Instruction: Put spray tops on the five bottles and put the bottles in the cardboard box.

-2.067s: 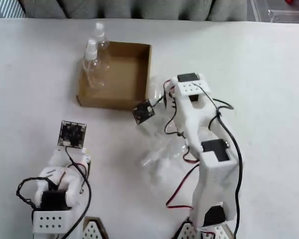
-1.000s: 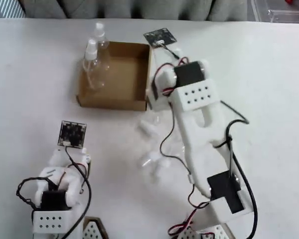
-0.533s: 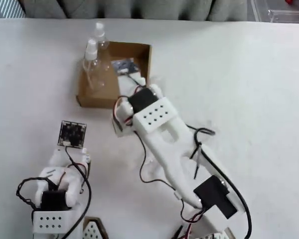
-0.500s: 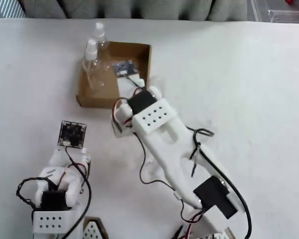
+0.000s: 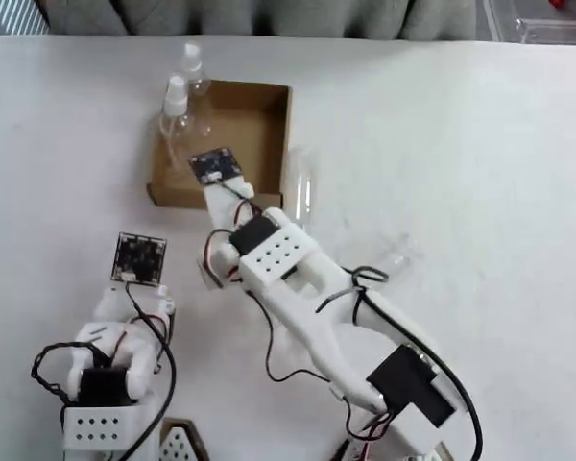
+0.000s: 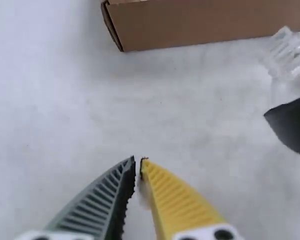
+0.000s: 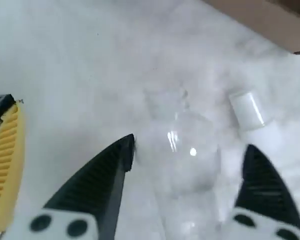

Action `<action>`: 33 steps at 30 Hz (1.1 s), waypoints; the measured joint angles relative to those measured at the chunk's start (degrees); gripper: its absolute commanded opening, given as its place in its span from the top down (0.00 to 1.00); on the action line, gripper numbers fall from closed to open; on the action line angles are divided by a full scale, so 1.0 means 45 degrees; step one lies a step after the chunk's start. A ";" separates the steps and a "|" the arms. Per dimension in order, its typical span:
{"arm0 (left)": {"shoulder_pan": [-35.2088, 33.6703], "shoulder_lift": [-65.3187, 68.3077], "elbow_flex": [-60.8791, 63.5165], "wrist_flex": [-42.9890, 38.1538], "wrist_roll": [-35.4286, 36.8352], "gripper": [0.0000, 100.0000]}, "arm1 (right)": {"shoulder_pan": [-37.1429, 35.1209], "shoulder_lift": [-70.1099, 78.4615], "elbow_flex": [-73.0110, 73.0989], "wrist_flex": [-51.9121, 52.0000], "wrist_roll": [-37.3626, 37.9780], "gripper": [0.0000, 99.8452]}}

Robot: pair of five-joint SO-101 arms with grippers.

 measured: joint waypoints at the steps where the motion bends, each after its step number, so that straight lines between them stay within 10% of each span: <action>1: 0.0000 0.0000 0.0000 0.0000 0.0000 0.98 | 0.0000 0.0000 0.0000 0.0000 0.0000 0.53; 11: 0.0000 0.0000 0.0000 0.0000 0.0000 0.98 | 0.0860 -0.0918 -0.0840 0.1915 0.0684 0.53; 20: 0.0000 0.0000 0.0000 -0.0117 0.0000 0.98 | 0.3575 -0.2637 -0.1993 0.6271 0.3106 1.00; 33: 0.0879 0.0000 -0.1328 -0.0254 0.3927 0.98 | 0.9084 -0.3341 0.0567 0.7306 0.5685 0.98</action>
